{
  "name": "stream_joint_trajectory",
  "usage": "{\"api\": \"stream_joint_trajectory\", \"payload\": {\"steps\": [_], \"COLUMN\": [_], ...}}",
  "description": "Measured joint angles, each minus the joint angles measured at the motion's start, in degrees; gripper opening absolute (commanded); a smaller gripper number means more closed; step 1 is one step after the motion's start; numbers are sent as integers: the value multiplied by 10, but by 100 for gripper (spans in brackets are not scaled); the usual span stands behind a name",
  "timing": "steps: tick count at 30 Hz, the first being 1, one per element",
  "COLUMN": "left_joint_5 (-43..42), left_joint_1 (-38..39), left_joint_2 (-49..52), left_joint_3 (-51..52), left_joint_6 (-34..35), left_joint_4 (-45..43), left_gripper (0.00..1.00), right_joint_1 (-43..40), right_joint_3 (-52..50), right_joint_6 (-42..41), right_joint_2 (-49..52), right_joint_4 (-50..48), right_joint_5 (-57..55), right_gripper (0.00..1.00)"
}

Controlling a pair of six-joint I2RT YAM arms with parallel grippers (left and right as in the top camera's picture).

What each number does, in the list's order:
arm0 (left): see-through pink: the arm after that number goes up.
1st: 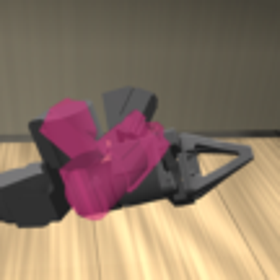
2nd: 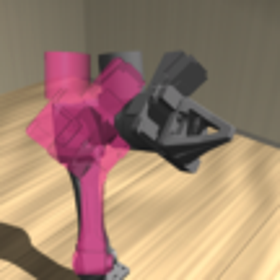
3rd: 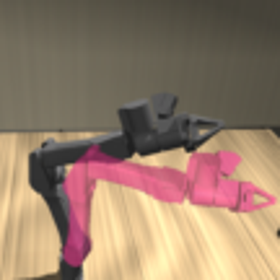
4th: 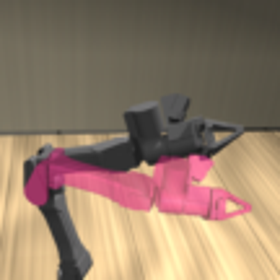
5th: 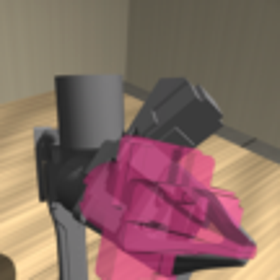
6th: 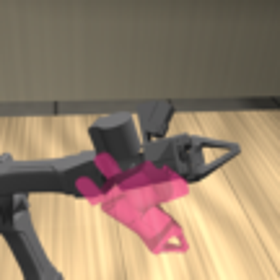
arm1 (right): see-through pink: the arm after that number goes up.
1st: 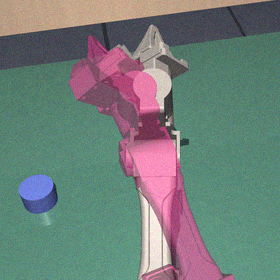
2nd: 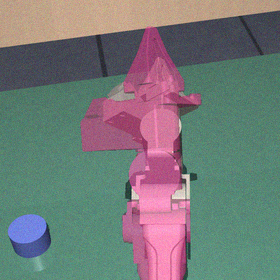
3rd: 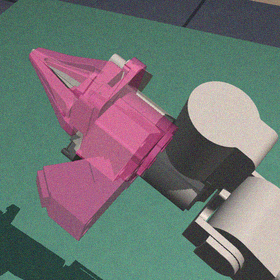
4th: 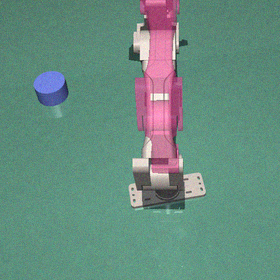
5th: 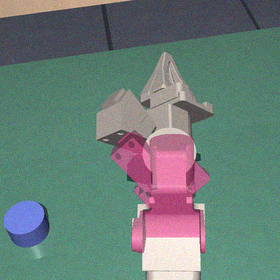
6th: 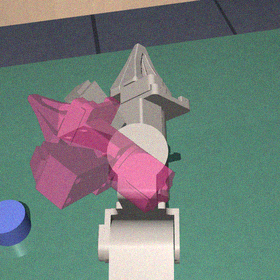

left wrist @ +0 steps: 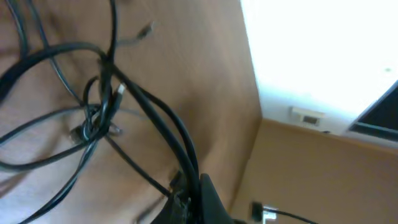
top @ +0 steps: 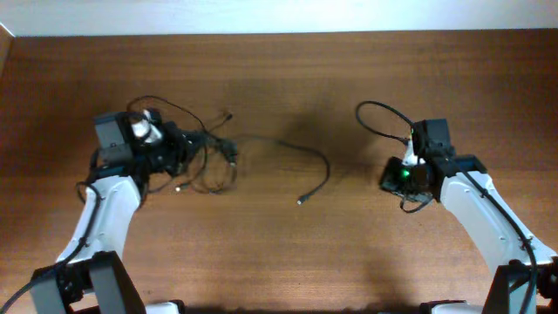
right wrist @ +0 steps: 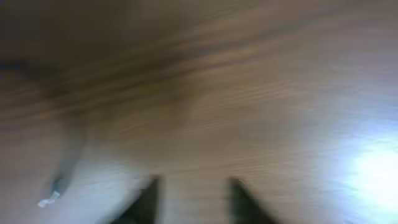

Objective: Untangle cables

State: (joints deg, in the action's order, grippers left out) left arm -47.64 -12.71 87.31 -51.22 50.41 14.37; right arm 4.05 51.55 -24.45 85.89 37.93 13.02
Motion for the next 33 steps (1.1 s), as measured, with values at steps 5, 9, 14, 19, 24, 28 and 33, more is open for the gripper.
{"api": "stream_joint_trajectory", "payload": {"steps": [5,9,14,19,24,28,33], "left_joint_5": [119,245,374,406,373,362,358], "left_joint_1": [114,191,287,258,194,187,187], "left_joint_2": [-2,-2,21,24,-43,-62,-62], "left_joint_3": [-1,-1,-1,-14,-37,-38,-40], "left_joint_6": [35,38,41,31,25,35,101], "left_joint_4": [79,85,85,88,87,90,197], "left_gripper": [15,24,94,86,91,63,72], "right_joint_1": [7,33,50,50,50,50,50], "right_joint_3": [0,0,0,0,0,0,0], "right_joint_6": [27,33,35,35,35,35,35], "right_joint_2": [0,0,0,0,0,0,0], "right_joint_4": [-76,-87,-91,-88,-88,-88,-88], "right_joint_5": [196,249,259,259,259,259,259], "right_gripper": [62,63,65,66,67,67,68]}}
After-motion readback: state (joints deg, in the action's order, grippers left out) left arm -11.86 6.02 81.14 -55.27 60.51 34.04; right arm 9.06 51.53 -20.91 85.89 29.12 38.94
